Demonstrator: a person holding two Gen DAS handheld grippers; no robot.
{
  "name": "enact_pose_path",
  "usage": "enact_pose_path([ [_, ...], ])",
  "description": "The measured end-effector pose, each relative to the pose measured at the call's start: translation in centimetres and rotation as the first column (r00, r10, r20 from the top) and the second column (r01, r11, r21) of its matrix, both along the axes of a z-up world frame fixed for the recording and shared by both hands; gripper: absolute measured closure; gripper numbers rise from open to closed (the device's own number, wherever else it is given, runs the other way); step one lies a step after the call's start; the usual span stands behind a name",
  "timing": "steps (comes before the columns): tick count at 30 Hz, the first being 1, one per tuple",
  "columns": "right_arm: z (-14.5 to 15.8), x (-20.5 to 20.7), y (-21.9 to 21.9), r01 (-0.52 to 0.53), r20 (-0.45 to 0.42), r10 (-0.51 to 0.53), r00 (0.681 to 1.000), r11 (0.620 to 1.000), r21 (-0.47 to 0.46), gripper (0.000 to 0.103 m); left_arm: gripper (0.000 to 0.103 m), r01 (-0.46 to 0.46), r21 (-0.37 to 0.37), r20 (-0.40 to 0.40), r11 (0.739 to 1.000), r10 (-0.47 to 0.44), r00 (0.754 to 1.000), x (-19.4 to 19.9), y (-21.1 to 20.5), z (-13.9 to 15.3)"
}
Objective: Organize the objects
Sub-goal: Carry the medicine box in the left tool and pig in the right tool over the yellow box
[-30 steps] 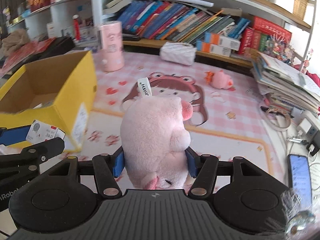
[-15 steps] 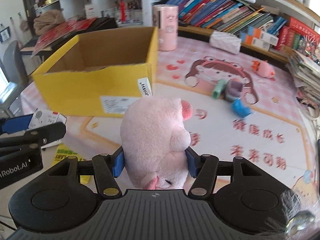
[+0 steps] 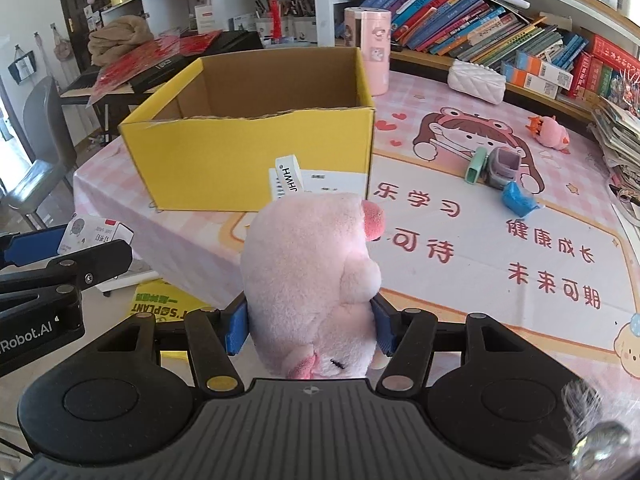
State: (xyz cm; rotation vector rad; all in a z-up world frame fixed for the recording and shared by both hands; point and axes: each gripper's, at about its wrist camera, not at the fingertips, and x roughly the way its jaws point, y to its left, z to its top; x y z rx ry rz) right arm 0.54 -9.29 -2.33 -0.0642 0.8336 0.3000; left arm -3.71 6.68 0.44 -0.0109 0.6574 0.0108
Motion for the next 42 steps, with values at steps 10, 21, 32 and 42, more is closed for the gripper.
enact_pose_path([
  [10,0.6,-0.6,1.2,-0.008,0.022,0.008,1.0,1.0,-0.011,0.046,0.051,-0.004,-0.007,0.027,1.0,0.004,1.0,-0.5,0.9,0.5],
  [21,2.6,-0.3,1.4,0.011,0.121,-0.009,0.993,1.0,-0.012,0.046,0.051,-0.017,0.022,0.108,1.0,0.014,0.994,-0.1,1.7,2.1],
  [32,7.8,3.3,0.9,0.026,0.313,-0.028,0.949,1.0,0.011,0.046,0.051,-0.031,0.041,0.194,0.999,0.023,0.981,3.3,2.0,4.0],
  [42,8.5,10.4,2.7,-0.046,0.33,0.038,0.943,0.999,0.015,0.046,0.051,-0.077,0.068,0.206,0.995,0.061,0.977,9.3,2.4,4.2],
])
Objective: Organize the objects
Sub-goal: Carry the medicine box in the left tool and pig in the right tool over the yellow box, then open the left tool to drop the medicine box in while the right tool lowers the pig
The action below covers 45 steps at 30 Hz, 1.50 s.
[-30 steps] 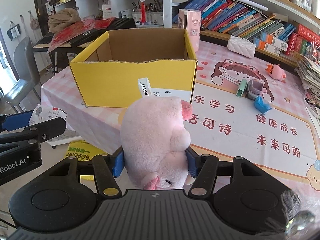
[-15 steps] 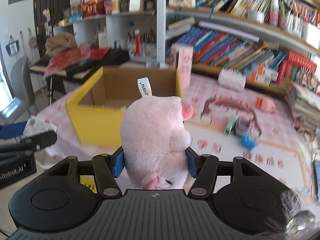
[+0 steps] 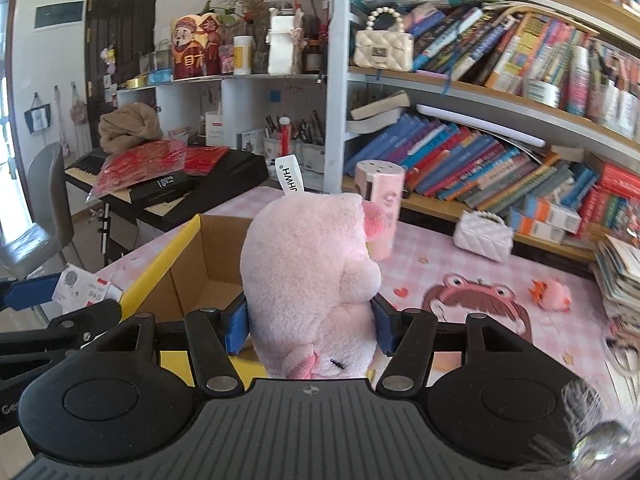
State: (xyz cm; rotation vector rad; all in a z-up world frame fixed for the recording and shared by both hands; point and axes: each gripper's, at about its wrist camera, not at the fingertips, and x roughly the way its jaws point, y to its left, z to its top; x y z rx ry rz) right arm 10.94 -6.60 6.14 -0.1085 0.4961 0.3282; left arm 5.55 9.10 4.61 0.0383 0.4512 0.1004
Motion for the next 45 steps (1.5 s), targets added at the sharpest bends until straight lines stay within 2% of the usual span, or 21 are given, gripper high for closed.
enact_pose_path([
  [8,-0.9,5.9,0.6,-0.044,-0.025,0.044,0.999,0.999,-0.019,0.046,0.051,-0.016,0.022,-0.054,1.0,0.017,0.998,4.5,-0.7,-1.1],
  [16,-2.7,9.7,1.6,-0.098,-0.073,0.095,0.993,0.994,-0.04,0.046,0.051,-0.018,0.05,-0.128,0.999,0.025,0.991,7.6,-1.3,-2.7],
  [33,-6.8,13.2,3.3,-0.231,-0.186,0.205,0.961,0.964,-0.131,0.046,0.051,-0.016,0.062,-0.266,0.998,0.032,0.964,10.9,-2.3,-5.7],
  [37,-7.4,13.9,4.1,-0.281,-0.211,0.245,0.946,0.946,-0.161,0.046,0.051,-0.015,0.048,-0.301,0.999,0.029,0.953,11.4,-2.4,-6.2],
  [41,-7.9,14.6,4.3,-0.308,-0.266,0.262,0.928,0.939,-0.15,0.046,0.05,-0.017,0.038,-0.33,0.999,0.028,0.944,11.8,-2.4,-6.6],
  [45,-8.1,14.7,4.7,-0.343,-0.277,0.289,0.916,0.924,-0.168,0.045,0.05,-0.028,0.026,-0.345,0.999,0.035,0.938,12.0,-2.4,-6.9],
])
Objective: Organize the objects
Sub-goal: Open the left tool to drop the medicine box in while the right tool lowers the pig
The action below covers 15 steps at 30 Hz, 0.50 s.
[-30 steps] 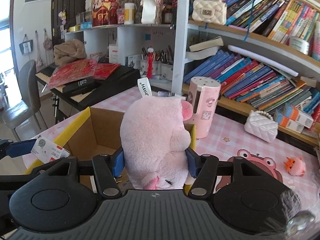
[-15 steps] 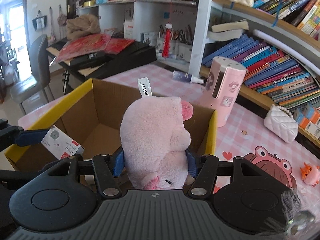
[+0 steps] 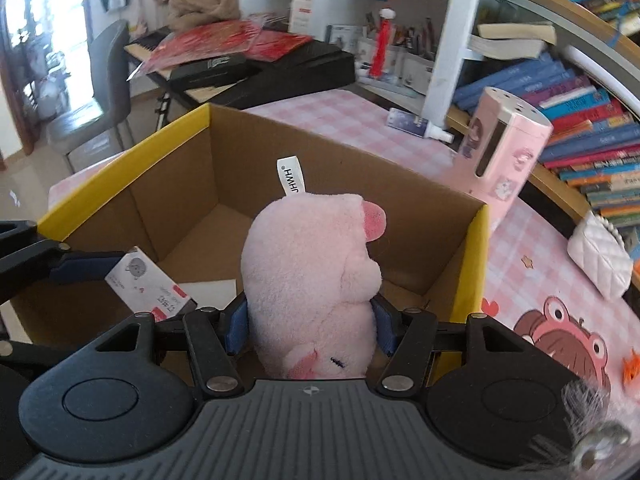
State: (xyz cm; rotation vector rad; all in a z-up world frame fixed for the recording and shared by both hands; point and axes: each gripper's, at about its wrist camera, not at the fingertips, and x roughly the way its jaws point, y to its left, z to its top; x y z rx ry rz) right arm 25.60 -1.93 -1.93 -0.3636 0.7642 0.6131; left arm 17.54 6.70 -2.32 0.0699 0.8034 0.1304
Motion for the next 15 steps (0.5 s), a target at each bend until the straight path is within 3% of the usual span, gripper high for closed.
enact_pose_path([
  [15,-0.3,1.1,-0.4,-0.029,0.002,0.029,1.0,0.999,-0.041,0.045,0.046,-0.003,-0.001,0.01,1.0,0.003,1.0,0.2,-0.7,0.2],
])
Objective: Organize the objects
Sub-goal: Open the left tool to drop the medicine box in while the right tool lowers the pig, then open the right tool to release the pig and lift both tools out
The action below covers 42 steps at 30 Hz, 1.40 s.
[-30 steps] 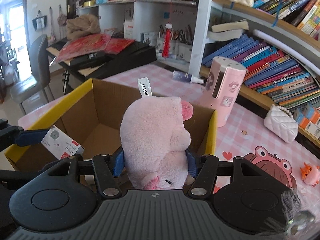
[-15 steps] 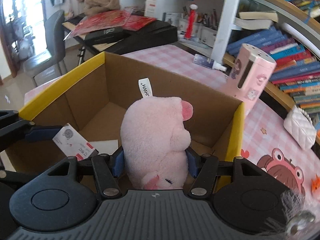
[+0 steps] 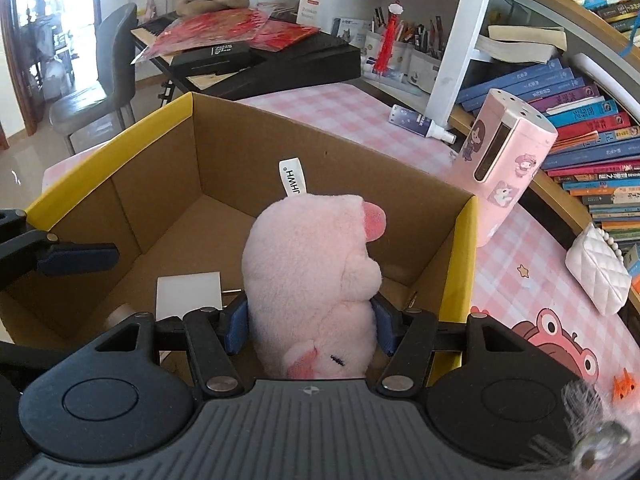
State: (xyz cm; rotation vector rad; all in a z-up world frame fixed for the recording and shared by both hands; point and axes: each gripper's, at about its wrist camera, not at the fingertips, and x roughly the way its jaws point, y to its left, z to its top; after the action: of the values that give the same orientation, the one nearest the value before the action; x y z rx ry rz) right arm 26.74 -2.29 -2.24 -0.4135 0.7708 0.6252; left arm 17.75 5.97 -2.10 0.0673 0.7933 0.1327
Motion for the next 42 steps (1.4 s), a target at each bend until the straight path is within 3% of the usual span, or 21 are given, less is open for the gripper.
enact_pose_path([
  [6,0.1,-0.1,0.1,0.002,-0.007,-0.002,1.0,1.0,0.003,0.041,0.043,-0.01,-0.008,0.015,1.0,0.01,1.0,-0.3,-0.1,0.2],
  [8,0.3,-0.1,-0.3,0.005,-0.007,-0.005,1.0,0.999,0.039,0.035,0.035,-0.006,-0.01,0.036,1.0,0.007,0.999,-0.6,-0.2,0.4],
  [9,0.4,-0.1,-0.6,0.009,-0.004,-0.009,1.0,0.998,0.061,0.031,0.023,-0.013,-0.003,0.052,1.0,0.013,0.999,-0.8,-0.3,0.5],
  [10,0.6,-0.2,-0.8,0.011,0.002,-0.012,1.0,0.996,0.084,0.029,0.018,-0.025,0.006,0.07,1.0,0.024,0.997,-1.1,-0.3,0.8],
  [12,1.0,-0.7,-1.3,0.015,0.032,-0.018,0.999,0.993,0.114,0.025,0.018,-0.038,0.005,0.097,0.999,0.037,0.995,-1.5,-0.2,1.2],
  [26,5.1,-5.7,-4.7,0.143,0.159,-0.186,0.97,0.958,0.249,0.021,0.016,-0.06,-0.023,0.219,0.998,0.064,0.974,-5.7,0.7,3.9],
  [34,5.8,-9.7,-6.8,0.253,0.223,-0.326,0.919,0.92,0.299,0.018,0.015,-0.041,-0.028,0.246,0.999,0.047,0.968,-8.7,0.6,4.4],
  [42,4.6,-13.9,-8.1,0.356,0.205,-0.416,0.886,0.894,0.273,0.017,0.015,-0.032,-0.04,0.227,0.999,0.04,0.973,-12.0,0.9,4.1],
])
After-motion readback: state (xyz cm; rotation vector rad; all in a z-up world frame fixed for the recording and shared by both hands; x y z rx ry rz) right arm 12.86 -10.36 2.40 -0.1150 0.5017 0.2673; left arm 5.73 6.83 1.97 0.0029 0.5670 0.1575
